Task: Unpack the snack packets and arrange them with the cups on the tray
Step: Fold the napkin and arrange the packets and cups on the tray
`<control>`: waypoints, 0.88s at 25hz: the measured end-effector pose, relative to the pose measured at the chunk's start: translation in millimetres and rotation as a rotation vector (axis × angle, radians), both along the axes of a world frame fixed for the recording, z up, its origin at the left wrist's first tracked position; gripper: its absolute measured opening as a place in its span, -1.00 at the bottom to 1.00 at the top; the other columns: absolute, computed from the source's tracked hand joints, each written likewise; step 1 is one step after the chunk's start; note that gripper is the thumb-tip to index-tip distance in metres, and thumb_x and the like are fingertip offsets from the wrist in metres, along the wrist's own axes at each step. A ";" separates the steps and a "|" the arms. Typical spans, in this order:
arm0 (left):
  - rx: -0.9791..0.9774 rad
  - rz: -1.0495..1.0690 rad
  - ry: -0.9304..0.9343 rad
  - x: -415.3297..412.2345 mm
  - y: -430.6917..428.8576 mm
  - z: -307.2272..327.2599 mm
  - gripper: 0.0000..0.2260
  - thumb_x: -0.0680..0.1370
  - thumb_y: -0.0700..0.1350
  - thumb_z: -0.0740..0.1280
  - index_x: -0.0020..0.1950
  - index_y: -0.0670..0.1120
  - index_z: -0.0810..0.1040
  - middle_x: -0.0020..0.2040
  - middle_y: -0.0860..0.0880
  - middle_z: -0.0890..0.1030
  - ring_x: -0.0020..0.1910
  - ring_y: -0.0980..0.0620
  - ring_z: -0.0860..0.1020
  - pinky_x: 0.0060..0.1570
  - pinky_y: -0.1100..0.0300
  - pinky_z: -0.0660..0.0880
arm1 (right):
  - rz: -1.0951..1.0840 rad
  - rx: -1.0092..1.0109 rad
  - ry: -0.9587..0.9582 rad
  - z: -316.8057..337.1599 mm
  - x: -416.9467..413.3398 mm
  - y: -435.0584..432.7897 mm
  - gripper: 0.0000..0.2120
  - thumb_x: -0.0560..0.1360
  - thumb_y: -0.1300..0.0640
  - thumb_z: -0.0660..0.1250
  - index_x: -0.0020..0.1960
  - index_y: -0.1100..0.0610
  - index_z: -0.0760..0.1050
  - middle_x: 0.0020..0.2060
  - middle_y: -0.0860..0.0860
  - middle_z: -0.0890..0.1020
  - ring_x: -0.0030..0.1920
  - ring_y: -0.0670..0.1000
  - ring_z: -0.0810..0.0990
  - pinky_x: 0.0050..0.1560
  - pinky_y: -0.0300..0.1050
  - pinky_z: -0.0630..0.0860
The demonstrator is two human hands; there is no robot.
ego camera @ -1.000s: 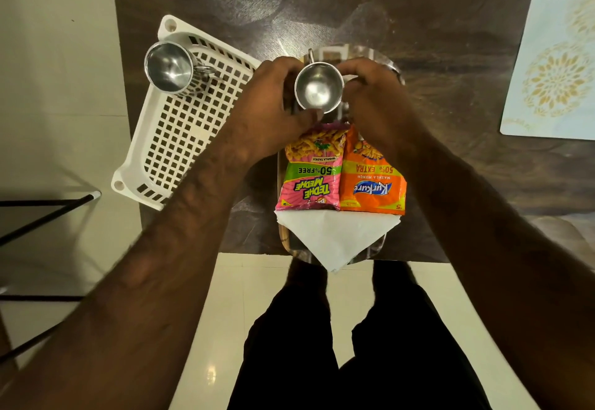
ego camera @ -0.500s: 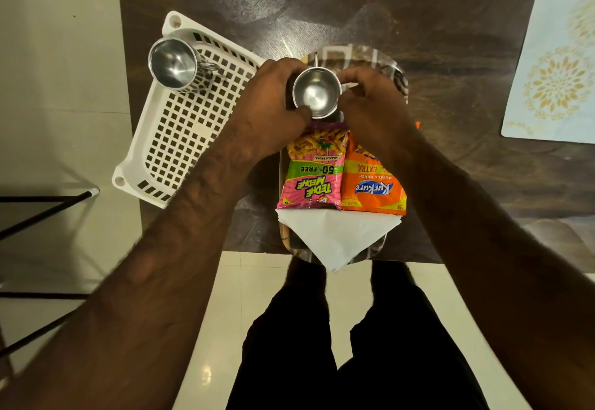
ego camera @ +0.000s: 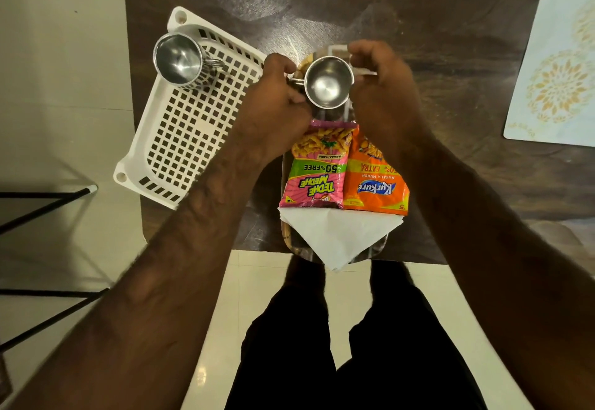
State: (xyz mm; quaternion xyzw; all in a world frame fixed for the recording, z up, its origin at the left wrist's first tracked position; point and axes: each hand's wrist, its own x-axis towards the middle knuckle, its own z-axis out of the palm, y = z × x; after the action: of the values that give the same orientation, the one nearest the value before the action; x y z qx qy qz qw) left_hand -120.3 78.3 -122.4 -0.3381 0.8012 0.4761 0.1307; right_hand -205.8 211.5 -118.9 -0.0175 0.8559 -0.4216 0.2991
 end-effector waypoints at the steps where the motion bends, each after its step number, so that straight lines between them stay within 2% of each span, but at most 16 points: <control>1: -0.091 -0.008 -0.005 -0.2 -3.0 2.8 -0.59 0.47 -0.18 0.35 0.31 -0.12 0.42 -0.11 0.05 0.63 -0.13 0.20 0.60 -0.14 0.34 0.49 | 0.002 0.008 0.025 1.2 0.1 0.9 -0.53 0.48 0.33 0.23 0.34 0.09 0.57 0.09 -0.16 0.62 0.12 -0.14 0.61 0.12 -0.22 0.57; 4: -0.340 -0.157 0.033 -3.6 -7.6 7.4 -0.52 0.42 -0.16 0.36 0.34 -0.16 0.47 0.25 -0.16 0.50 0.22 -0.11 0.49 0.21 0.07 0.43 | -0.017 0.077 0.040 0.6 1.7 6.2 -0.53 0.42 0.25 0.23 0.32 0.10 0.55 0.11 -0.06 0.61 0.11 -0.06 0.59 0.17 0.02 0.61; 6: -0.378 -0.299 0.021 -8.6 -4.3 9.5 -0.48 0.43 -0.12 0.38 0.40 -0.16 0.45 0.29 -0.17 0.50 0.27 -0.17 0.46 0.25 0.00 0.40 | -0.027 0.087 -0.030 -0.6 5.6 7.8 -0.51 0.42 0.27 0.26 0.35 0.11 0.52 0.07 -0.01 0.62 0.09 0.01 0.62 0.14 0.09 0.63; 8: -0.284 -0.269 -0.008 -13.9 1.8 10.5 -0.46 0.44 -0.11 0.41 0.41 -0.14 0.43 0.22 -0.14 0.57 0.24 -0.13 0.50 0.18 0.06 0.44 | -0.046 0.015 -0.075 0.7 8.9 4.7 -0.48 0.40 0.25 0.29 0.36 0.13 0.50 0.08 0.03 0.65 0.11 0.04 0.67 0.11 0.05 0.65; 10: -0.179 -0.140 -0.059 -16.8 3.9 10.3 -0.46 0.41 -0.09 0.40 0.39 -0.11 0.43 0.12 -0.10 0.64 0.15 -0.07 0.57 0.08 0.13 0.47 | -0.086 -0.043 -0.046 2.9 8.3 1.4 -0.42 0.32 0.18 0.27 0.35 0.17 0.50 0.10 0.04 0.66 0.11 -0.03 0.66 0.05 -0.11 0.63; 11: -0.150 -0.083 -0.094 -17.1 2.4 10.2 -0.47 0.40 -0.07 0.39 0.36 -0.08 0.44 0.06 -0.07 0.67 0.10 -0.04 0.60 0.08 0.12 0.51 | -0.124 -0.069 -0.030 3.2 6.0 0.7 -0.44 0.32 0.21 0.25 0.32 0.18 0.51 0.08 0.02 0.65 0.08 -0.06 0.65 0.04 -0.13 0.64; 12: -0.131 -0.041 -0.124 -17.3 0.0 9.0 -0.51 0.40 -0.06 0.40 0.33 -0.04 0.46 0.00 -0.03 0.69 0.06 -0.02 0.63 0.08 0.09 0.54 | -0.158 -0.091 -0.031 1.5 3.3 1.4 -0.49 0.35 0.30 0.23 0.30 0.19 0.51 0.07 0.03 0.64 0.05 -0.04 0.66 0.07 -0.08 0.66; 14: -0.121 -0.012 -0.149 -16.6 -5.1 6.8 -0.58 0.43 -0.11 0.40 0.28 -0.01 0.49 -0.09 0.03 0.69 0.02 0.00 0.65 0.09 0.08 0.56 | -0.179 -0.094 -0.038 -3.1 -0.3 5.8 -0.50 0.43 0.49 0.18 0.30 0.20 0.54 0.11 0.13 0.64 0.09 0.13 0.69 0.17 0.13 0.66; 16: -0.131 -0.039 -0.125 -16.4 -7.6 7.0 -0.57 0.46 -0.18 0.36 0.32 0.00 0.49 -0.12 0.03 0.67 -0.02 0.01 0.64 0.06 0.11 0.56 | -0.123 -0.042 0.000 -6.4 0.1 9.3 -0.50 0.45 0.51 0.18 0.30 0.20 0.57 0.09 0.10 0.65 0.14 0.15 0.68 0.19 0.15 0.64; 18: -0.124 -0.086 -0.081 -18.3 -7.4 8.0 -0.54 0.47 -0.22 0.36 0.37 0.02 0.49 -0.13 0.01 0.65 -0.09 0.03 0.62 0.03 0.13 0.56 | -0.034 0.002 0.018 -7.7 2.5 9.6 -0.55 0.48 0.45 0.26 0.30 0.19 0.59 0.04 -0.01 0.65 0.12 0.02 0.66 0.21 0.07 0.62; 20: -0.122 -0.114 -0.063 -20.2 -7.2 8.0 -0.55 0.47 -0.22 0.38 0.35 0.04 0.52 -0.11 0.04 0.63 -0.10 0.05 0.62 0.00 0.14 0.57 | 0.016 -0.022 0.020 -5.3 4.4 8.0 -0.59 0.47 0.35 0.35 0.30 0.19 0.61 0.07 -0.06 0.66 0.15 -0.06 0.65 0.25 -0.04 0.61; 22: -0.114 -0.105 -0.066 -20.7 -6.7 6.1 -0.58 0.48 -0.23 0.38 0.31 0.06 0.53 -0.11 0.04 0.64 -0.12 0.05 0.62 -0.03 0.14 0.57 | 0.015 -0.074 0.037 -0.9 3.5 6.9 -0.57 0.41 0.26 0.35 0.27 0.18 0.64 0.04 -0.11 0.67 0.10 -0.12 0.65 0.20 -0.24 0.60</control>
State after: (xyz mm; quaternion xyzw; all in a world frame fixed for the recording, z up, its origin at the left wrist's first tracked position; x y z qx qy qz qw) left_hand -141.0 71.6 -116.3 -0.3180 0.8390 0.4106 0.1623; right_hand -202.3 218.3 -119.8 -0.0426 0.8449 -0.4504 0.2855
